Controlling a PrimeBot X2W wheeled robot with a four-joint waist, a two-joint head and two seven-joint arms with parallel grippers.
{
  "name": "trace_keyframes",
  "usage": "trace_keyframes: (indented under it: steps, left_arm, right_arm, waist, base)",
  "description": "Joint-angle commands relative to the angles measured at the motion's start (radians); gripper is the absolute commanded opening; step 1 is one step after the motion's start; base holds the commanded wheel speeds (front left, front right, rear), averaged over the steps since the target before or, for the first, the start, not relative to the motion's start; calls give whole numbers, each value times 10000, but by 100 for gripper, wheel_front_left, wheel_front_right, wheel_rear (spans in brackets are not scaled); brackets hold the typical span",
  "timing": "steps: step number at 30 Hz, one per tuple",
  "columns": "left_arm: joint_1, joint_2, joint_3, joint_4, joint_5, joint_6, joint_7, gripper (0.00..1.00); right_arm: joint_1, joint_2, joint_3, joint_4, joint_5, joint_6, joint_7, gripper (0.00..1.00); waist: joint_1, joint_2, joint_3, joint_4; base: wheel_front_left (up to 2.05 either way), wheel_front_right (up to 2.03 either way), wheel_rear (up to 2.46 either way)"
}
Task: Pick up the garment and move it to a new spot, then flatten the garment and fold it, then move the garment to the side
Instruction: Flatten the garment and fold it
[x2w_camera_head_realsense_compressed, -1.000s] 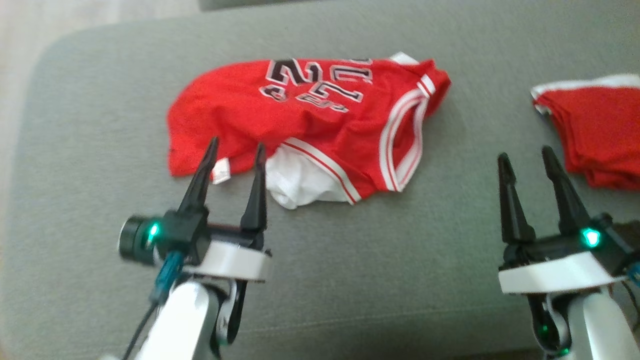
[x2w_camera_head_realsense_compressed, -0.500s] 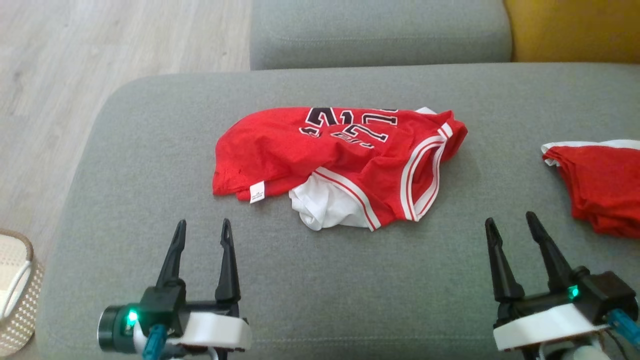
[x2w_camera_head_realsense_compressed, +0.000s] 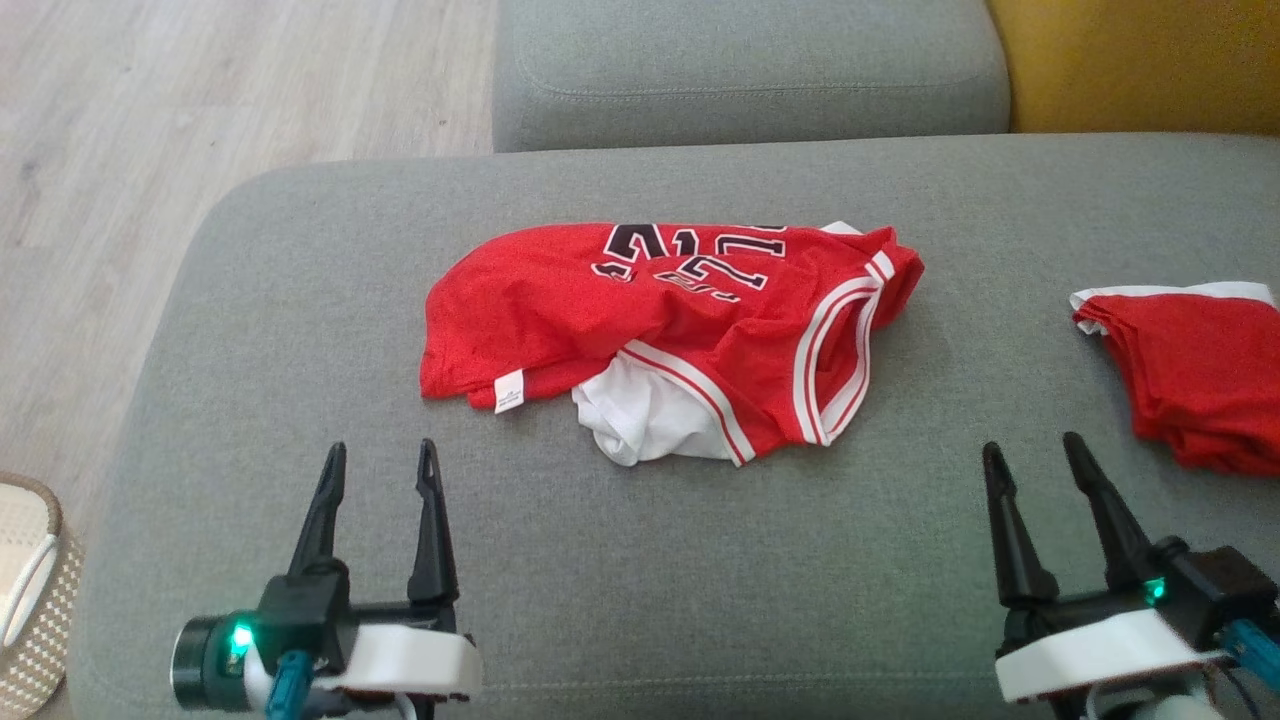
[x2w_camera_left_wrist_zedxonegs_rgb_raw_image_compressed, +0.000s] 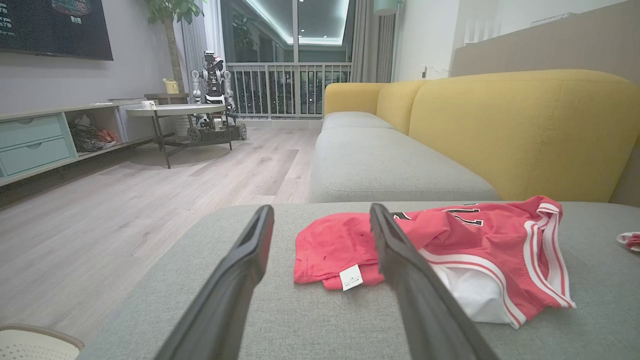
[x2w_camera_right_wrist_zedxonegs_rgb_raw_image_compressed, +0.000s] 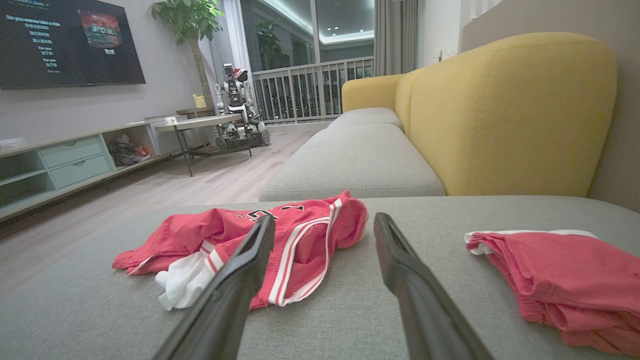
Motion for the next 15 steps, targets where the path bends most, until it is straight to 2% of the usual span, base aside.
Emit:
trace_keyframes:
  steps: [1, 15]
  left_arm:
    - [-321, -24, 373, -375, 89, 24, -53, 100]
    - [-329, -25, 154, -292, 288, -47, -53, 100]
  right_arm:
    - [-259, -70, 104, -277, 77, -4, -65, 100]
    - [-318, -70, -9, -190, 362, -4, -65, 100]
  waist:
    - [0, -1, 2, 1]
    - [0, -1, 84, 17]
  base:
    - [0, 0, 0]
    - [0, 0, 0]
